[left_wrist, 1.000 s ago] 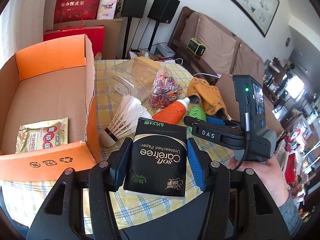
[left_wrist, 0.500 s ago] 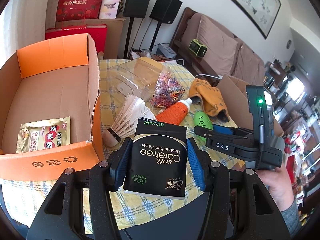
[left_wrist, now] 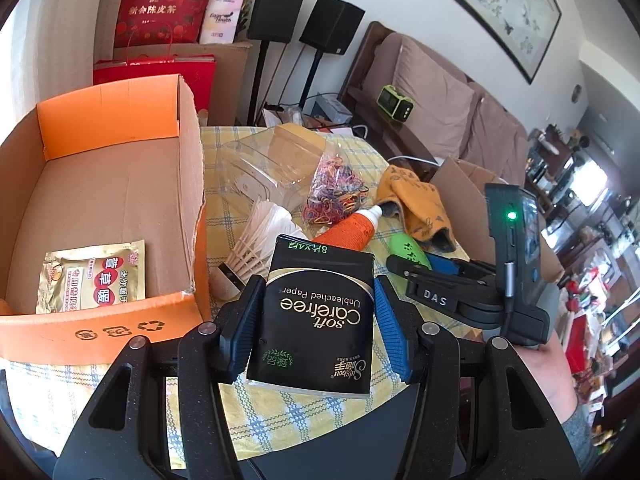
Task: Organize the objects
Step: 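Lift the tissue pack with the left tool while the right tool grasps the green egg, then lower the tissue pack into the box and open the left tool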
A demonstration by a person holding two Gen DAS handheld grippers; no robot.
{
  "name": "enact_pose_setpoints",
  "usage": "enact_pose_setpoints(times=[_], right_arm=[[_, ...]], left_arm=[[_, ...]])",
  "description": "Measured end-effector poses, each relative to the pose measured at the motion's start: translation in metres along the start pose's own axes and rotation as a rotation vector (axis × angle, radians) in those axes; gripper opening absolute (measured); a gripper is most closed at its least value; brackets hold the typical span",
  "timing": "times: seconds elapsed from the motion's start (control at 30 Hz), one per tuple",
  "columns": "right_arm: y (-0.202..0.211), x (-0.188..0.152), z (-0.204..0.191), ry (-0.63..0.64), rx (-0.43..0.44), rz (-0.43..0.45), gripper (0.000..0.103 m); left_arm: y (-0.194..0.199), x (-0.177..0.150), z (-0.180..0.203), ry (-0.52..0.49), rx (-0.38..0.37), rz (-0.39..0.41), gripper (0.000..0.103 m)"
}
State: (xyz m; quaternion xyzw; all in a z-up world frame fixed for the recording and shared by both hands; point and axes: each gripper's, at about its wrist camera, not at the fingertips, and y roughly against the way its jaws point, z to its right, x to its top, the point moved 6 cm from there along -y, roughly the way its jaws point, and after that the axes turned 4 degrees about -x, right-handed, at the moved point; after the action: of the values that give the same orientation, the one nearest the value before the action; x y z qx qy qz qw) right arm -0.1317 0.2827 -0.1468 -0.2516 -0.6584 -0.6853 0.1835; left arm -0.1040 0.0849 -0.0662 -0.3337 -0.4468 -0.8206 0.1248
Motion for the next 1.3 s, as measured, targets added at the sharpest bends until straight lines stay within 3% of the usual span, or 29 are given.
enact_pose_setpoints(times=[0.43,1.0,1.3], right_arm=[[0.060,0.022,-0.025,0.037,0.080,0.096,0.046],[0.090,0.050,-0.131,0.193,0.254,0.130,0.046],[0.104,0.059,-0.187,0.275,0.333,0.140,0.046]], left_arm=[[0.029,0.019,-0.018,0.028,0.037,0.069,0.051],[0.083,0.043,-0.109,0.130,0.218,0.170,0.051],[0.089,0.037,-0.157,0.167,0.314,0.159,0.051]])
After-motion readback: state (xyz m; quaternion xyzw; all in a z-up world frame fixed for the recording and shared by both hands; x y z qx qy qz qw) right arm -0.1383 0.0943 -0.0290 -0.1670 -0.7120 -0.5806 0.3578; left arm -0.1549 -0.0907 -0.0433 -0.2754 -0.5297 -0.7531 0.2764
